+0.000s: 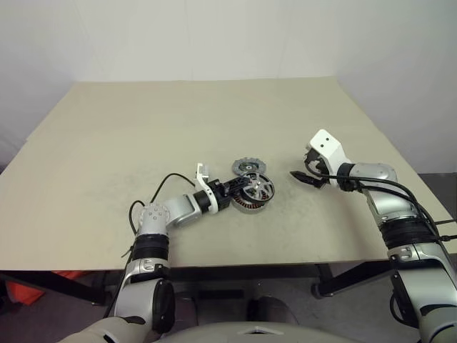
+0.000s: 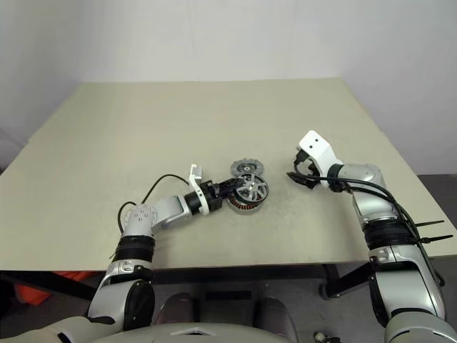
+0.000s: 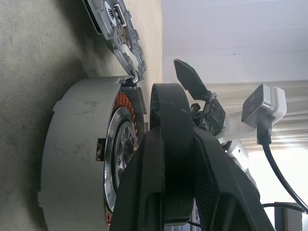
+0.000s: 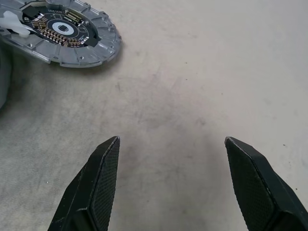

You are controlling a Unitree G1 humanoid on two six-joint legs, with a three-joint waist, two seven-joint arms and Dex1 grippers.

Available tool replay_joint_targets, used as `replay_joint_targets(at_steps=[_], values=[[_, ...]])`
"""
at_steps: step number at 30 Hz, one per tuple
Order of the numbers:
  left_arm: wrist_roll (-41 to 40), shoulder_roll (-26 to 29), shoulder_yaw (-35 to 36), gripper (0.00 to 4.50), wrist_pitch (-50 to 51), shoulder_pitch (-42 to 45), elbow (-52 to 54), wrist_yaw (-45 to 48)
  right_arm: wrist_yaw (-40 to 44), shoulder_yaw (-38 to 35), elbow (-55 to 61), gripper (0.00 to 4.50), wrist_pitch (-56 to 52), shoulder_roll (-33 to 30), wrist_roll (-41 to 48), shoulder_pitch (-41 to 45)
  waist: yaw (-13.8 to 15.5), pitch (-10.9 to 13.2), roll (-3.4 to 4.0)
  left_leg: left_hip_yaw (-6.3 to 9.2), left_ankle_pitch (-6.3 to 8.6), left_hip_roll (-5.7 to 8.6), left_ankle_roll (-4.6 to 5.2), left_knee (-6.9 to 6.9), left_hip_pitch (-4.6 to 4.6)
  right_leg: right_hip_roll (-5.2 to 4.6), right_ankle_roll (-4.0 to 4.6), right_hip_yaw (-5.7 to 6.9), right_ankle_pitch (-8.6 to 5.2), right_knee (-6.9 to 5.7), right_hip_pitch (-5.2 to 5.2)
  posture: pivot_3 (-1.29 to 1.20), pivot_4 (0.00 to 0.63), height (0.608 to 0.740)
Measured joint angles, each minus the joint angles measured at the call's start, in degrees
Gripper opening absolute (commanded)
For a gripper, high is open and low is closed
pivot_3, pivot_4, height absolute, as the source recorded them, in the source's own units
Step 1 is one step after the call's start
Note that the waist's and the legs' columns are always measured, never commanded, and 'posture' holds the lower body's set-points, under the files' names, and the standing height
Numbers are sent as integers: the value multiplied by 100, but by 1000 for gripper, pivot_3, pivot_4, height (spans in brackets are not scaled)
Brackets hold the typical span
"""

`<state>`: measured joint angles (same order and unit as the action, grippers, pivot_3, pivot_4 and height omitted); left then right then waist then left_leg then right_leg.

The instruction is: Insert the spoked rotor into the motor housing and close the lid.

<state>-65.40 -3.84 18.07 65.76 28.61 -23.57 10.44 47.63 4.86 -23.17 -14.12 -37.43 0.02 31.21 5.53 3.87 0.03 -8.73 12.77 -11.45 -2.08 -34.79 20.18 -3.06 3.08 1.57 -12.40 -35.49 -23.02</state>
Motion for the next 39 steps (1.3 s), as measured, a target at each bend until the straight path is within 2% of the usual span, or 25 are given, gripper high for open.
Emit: replay_joint_targets(at_steps=[5,27,30,35,39], values=[[42,-6,16,2707,-7,24,110,78,-23,0,-80,3902,48,51,-10,63,0,-1,1,0,1,-1,1,0,-2,-2,0,0,0,0,9,0,0,740],[143,215,393,2707,-231,-295,923,-14,356,-22,-83,3902,93,134,171,165,-3,0,1,0,13,-8,18,4,-7,-11,-1,2,0,4,10,0,0,740],[138,222,399,2707,-274,-365,1130,-14,607,-206,227,3902,-190,107,514,59,0,0,1,0,13,-10,22,5,-5,-11,-4,2,-2,4,7,0,0,740],[116,246,459,2707,-320,-555,1325,-58,1258,-293,1260,3902,-452,-281,1000,-720,16,0,1,0,17,-9,31,6,-2,-13,-14,3,-8,14,11,0,0,740],[116,230,478,2707,-344,-708,1360,-74,1472,-269,1880,3902,-657,-327,1173,-987,-18,0,1,-1,18,-10,29,7,-5,-12,-17,1,-9,12,15,0,0,740]])
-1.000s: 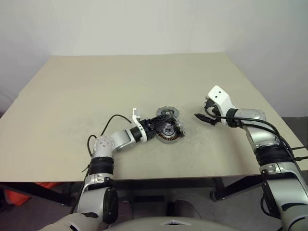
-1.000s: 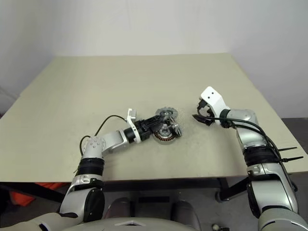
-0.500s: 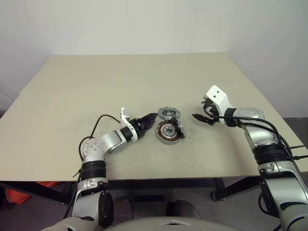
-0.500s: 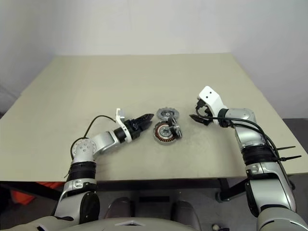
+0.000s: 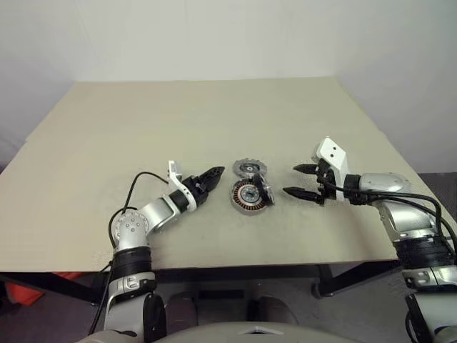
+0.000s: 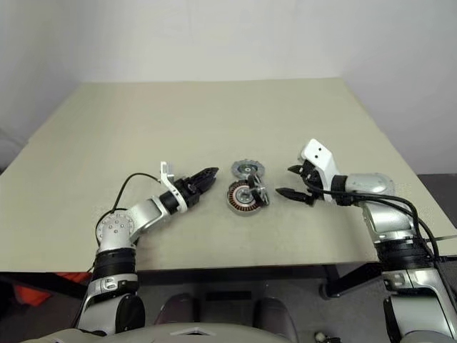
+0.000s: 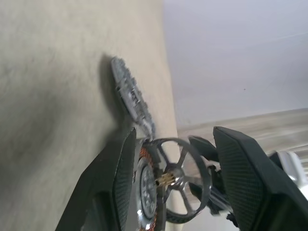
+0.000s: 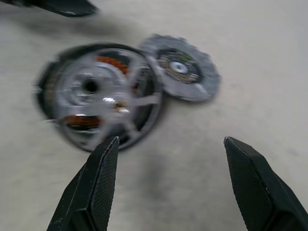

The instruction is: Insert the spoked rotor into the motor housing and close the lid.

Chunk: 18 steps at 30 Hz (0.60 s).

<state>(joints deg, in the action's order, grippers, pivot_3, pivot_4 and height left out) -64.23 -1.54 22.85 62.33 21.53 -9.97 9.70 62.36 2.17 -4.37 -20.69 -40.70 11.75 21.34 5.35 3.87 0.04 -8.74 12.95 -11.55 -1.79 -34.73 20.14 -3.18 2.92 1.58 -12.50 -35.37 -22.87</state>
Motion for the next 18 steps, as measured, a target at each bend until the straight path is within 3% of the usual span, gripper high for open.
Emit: replay_joint_targets(at_steps=[18], values=[[21,20,-74,2707,-245,-258,215,-22,-175,681,92,3902,-38,640,-112,502,14,0,0,3,-1,3,-12,1,-1,-3,-7,1,-3,1,0,0,0,740]])
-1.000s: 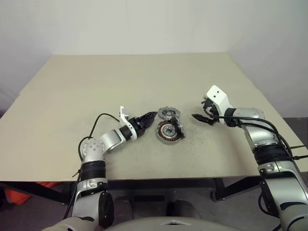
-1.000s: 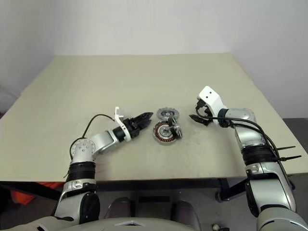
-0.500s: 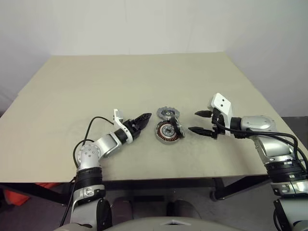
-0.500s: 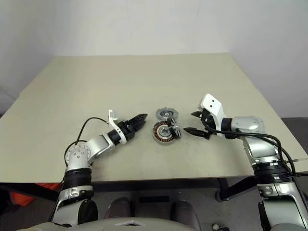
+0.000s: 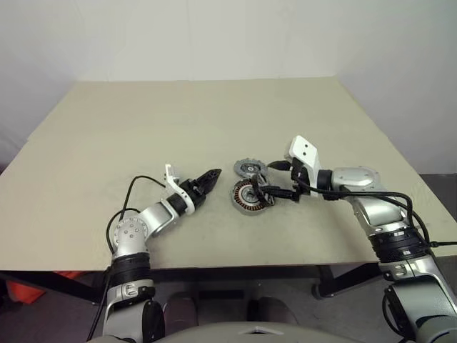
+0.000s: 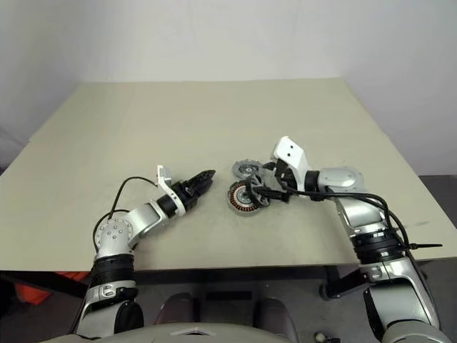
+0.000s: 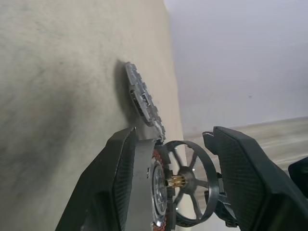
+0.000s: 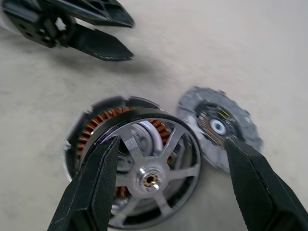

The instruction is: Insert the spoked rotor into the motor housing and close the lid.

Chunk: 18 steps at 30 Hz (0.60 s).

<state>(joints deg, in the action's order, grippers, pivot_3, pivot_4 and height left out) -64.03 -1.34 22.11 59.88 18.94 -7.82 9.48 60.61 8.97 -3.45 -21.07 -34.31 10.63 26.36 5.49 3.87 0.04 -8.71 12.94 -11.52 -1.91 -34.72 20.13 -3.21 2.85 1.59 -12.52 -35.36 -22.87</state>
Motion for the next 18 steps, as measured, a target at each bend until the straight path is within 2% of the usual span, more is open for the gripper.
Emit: replay_joint_targets(at_steps=[7,18], values=[[21,26,-7,2707,-123,-30,18,1,137,314,345,3902,-73,234,51,119,-8,0,0,0,3,-1,-6,0,-3,1,0,-1,0,-4,2,0,0,740],[46,29,-51,2707,-202,-133,62,1,81,514,67,3902,-1,503,-39,319,-2,0,0,1,-3,1,-19,0,-2,-2,0,-1,0,-4,1,0,0,740]])
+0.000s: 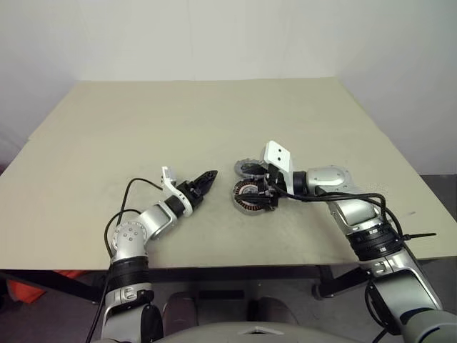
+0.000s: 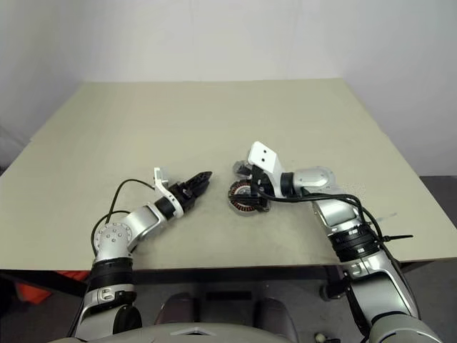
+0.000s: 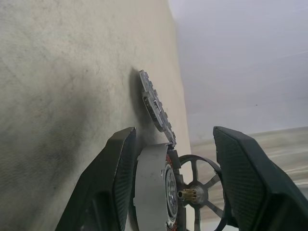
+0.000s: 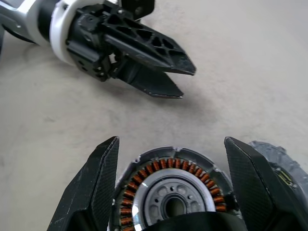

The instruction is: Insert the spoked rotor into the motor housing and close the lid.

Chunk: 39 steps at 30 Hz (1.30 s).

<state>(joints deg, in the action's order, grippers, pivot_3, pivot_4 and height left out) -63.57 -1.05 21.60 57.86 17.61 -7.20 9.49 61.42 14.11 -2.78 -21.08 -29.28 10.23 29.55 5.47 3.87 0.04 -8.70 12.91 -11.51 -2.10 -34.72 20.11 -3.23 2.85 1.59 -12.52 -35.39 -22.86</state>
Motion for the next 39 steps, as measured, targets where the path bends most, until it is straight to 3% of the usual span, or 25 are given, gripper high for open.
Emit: replay_joint_targets(at_steps=[10,15,22,39], values=[[-3,3,-85,2707,-38,-58,28,-3,215,-520,344,3902,-7,-585,285,226,5,0,0,0,-1,0,-2,0,-1,0,-1,-1,0,-4,3,0,0,740],[-1,12,-103,2707,-43,-57,12,3,265,-537,-375,3902,565,-979,-99,342,6,0,-1,0,-2,4,-3,-1,0,-2,-1,-1,0,-4,4,0,0,740],[-2,28,-153,2707,-50,-55,5,3,384,-414,-878,3902,1052,-955,-334,466,-2,0,-1,-1,-8,2,13,-1,5,-1,0,0,1,-6,-1,0,0,740],[-1,100,-146,2707,-158,-91,24,-3,523,-138,-894,3902,1234,-638,-461,495,-4,0,0,-1,0,1,26,-5,0,-1,1,0,1,-10,0,0,0,740]])
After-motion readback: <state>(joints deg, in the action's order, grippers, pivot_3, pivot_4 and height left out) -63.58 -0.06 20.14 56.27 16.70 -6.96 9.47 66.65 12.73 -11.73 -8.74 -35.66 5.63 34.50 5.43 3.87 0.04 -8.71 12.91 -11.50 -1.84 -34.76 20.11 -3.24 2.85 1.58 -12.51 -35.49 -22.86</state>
